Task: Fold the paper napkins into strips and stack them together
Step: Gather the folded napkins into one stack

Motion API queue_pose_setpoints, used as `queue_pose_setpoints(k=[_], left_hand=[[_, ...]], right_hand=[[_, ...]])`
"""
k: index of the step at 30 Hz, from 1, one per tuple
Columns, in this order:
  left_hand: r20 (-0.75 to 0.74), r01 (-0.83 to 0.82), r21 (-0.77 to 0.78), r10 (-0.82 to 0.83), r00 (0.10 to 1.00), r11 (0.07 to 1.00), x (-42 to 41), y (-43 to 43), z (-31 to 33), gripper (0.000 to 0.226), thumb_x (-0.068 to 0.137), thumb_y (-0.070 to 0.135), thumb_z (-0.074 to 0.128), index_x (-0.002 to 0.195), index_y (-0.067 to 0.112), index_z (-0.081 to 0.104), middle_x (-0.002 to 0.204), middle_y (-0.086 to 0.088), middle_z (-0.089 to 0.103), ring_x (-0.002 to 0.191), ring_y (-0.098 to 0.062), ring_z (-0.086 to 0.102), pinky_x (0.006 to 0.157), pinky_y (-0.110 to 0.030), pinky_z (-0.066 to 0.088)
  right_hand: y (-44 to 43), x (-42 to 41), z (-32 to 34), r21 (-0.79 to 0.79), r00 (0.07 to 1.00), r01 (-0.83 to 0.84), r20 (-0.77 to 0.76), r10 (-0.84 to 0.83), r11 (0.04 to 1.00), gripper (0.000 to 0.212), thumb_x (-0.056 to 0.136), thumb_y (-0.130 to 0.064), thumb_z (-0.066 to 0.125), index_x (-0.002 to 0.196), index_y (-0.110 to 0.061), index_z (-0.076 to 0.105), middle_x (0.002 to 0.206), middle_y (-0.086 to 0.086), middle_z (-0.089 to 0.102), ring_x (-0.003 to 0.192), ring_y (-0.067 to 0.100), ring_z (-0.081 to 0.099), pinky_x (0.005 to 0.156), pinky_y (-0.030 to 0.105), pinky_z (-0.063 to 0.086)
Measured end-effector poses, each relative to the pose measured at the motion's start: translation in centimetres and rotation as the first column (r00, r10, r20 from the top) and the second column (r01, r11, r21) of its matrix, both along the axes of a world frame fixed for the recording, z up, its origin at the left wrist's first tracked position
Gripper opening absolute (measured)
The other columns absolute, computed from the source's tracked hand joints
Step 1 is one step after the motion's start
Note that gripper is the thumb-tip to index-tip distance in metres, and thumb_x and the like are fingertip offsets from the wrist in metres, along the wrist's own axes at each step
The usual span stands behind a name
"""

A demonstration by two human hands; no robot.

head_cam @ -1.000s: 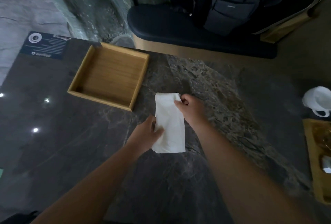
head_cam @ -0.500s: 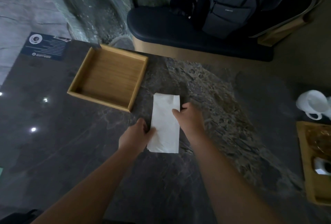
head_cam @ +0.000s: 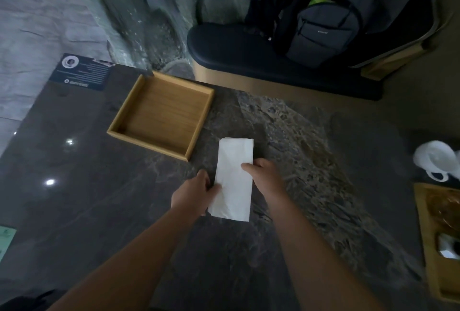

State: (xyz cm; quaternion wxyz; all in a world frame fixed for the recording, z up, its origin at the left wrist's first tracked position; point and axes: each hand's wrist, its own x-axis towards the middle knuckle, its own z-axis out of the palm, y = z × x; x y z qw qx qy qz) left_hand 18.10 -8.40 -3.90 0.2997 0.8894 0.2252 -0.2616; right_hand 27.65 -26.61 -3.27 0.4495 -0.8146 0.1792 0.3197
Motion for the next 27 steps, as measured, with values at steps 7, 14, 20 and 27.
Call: queue_pose_setpoints(k=[7,14,20,27], left_hand=[[-0.033,-0.013,-0.116,0.009,0.999,0.993,0.6,0.3,1.1,0.027,0.096,0.058,0.055,0.094,0.032,0.049,0.077,0.002,0.072,0.051,-0.010,0.070,0.049,-0.029,0.052],[0.087,-0.223,-0.443,0.289,0.953,0.869,1.2,3.0,4.8,0.038,0.096,0.064,0.055,0.107,0.029,0.061,0.103,0.004,0.070,0.093,-0.013,0.070,0.084,-0.038,0.059],[-0.202,-0.280,-0.947,0.389,0.899,0.157,3.7,7.6,7.3,0.055,0.102,0.048,0.059,0.141,0.009,0.056,0.141,-0.017,0.063,0.129,-0.037,0.061,0.109,-0.056,0.048],[-0.261,-0.386,-0.900,0.461,0.848,0.201,7.4,14.3,7.7,0.056,0.086,0.024,0.084,0.134,0.006,0.062,0.131,-0.020,0.069,0.120,-0.043,0.067,0.098,-0.059,0.055]], right_hand=[[0.8,-0.8,1.8,0.096,0.999,0.041,0.002,-0.041,0.995,0.022,0.091,-0.036,0.075,0.103,-0.020,0.066,0.106,0.006,0.075,0.099,0.026,0.075,0.096,0.059,0.062],[3.8,0.6,7.4,0.186,0.999,-0.021,0.039,0.014,0.982,0.027,0.096,-0.037,0.077,0.115,-0.020,0.068,0.113,0.001,0.073,0.104,0.021,0.073,0.088,0.040,0.064],[8.3,2.1,11.6,0.464,0.997,0.082,-0.049,-0.067,0.882,0.023,0.097,-0.018,0.076,0.117,-0.008,0.071,0.099,0.009,0.078,0.078,0.016,0.077,0.059,0.025,0.056],[13.8,3.9,11.0,0.534,0.986,0.164,-0.072,-0.148,0.830,0.020,0.098,-0.013,0.075,0.117,-0.007,0.070,0.099,0.007,0.081,0.086,0.020,0.081,0.079,0.038,0.063]])
